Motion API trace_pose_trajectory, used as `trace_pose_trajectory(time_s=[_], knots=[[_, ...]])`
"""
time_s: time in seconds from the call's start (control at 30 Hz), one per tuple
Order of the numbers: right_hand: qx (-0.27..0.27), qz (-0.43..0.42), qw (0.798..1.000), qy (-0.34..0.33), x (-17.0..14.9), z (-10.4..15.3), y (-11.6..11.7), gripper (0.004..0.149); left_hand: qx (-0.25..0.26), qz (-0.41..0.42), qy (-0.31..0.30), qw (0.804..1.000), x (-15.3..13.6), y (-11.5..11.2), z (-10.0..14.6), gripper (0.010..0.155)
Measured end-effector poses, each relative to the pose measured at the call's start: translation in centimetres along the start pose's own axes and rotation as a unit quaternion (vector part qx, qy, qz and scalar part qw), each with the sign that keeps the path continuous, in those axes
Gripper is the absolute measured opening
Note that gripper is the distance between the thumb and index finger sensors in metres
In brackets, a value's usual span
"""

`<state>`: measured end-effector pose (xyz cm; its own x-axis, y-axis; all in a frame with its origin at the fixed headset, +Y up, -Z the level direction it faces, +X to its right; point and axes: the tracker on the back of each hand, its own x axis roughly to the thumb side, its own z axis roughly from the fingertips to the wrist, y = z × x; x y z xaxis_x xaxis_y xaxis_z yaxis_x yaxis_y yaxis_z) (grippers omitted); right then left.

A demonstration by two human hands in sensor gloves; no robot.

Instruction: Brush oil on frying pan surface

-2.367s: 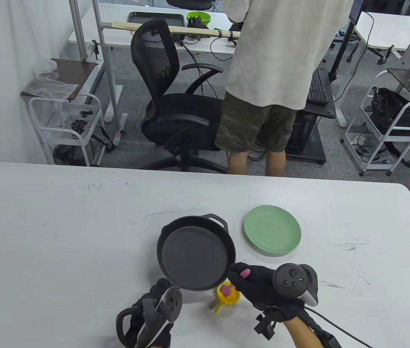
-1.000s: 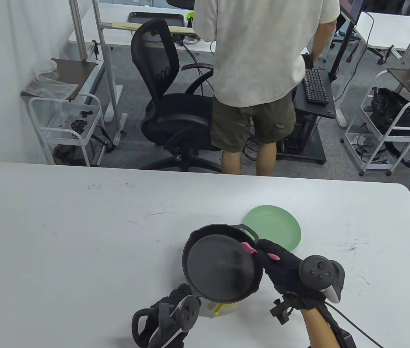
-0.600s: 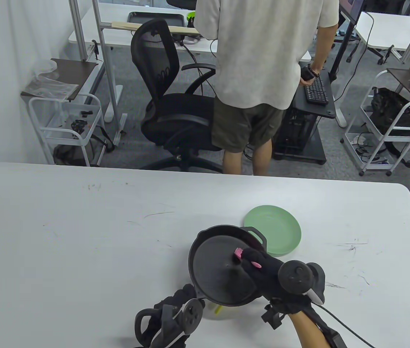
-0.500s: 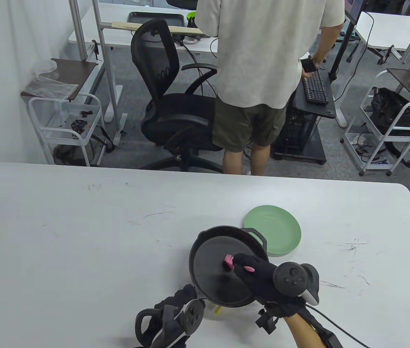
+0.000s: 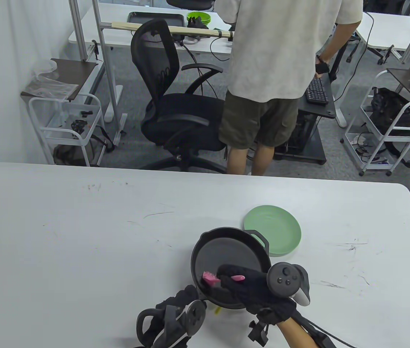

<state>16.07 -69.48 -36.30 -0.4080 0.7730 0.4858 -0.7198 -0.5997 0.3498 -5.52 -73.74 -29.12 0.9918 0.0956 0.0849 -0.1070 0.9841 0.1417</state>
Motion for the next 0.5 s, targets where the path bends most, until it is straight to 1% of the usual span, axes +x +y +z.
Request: trace_pose_trajectory(time_s=[0.13,0.23,0.3,0.37,0.4,0.5], knots=[[-0.006,-0.069,0.998,0.009,-0.3,0.0,-0.4,0.047,0.0,-0.001,0.002,1.0,-0.1,0.0,0.0,0.063],[0.001,-0.077,0.997,0.018,-0.5,0.0,-0.6,0.048,-0.001,0.0,0.004,1.0,-0.1,0.0,0.0,0.063],[-0.006,-0.046,0.999,0.027,-0.9,-0.1,-0.9,0.047,-0.001,-0.001,0.004,1.0,-0.2,0.0,0.0,0.063],[-0.031,-0.002,0.999,0.039,-1.1,0.0,-1.6,0.047,-0.001,-0.001,0.005,1.0,-0.2,0.1,0.0,0.063],[-0.054,0.024,0.997,0.048,-1.4,0.1,-2.1,0.047,-0.001,0.0,0.005,1.0,-0.2,0.1,0.0,0.063],[-0.097,0.05,0.991,0.076,-2.2,0.5,-3.5,0.046,0.0,0.0,0.005,1.0,-0.3,0.0,-0.1,0.063]])
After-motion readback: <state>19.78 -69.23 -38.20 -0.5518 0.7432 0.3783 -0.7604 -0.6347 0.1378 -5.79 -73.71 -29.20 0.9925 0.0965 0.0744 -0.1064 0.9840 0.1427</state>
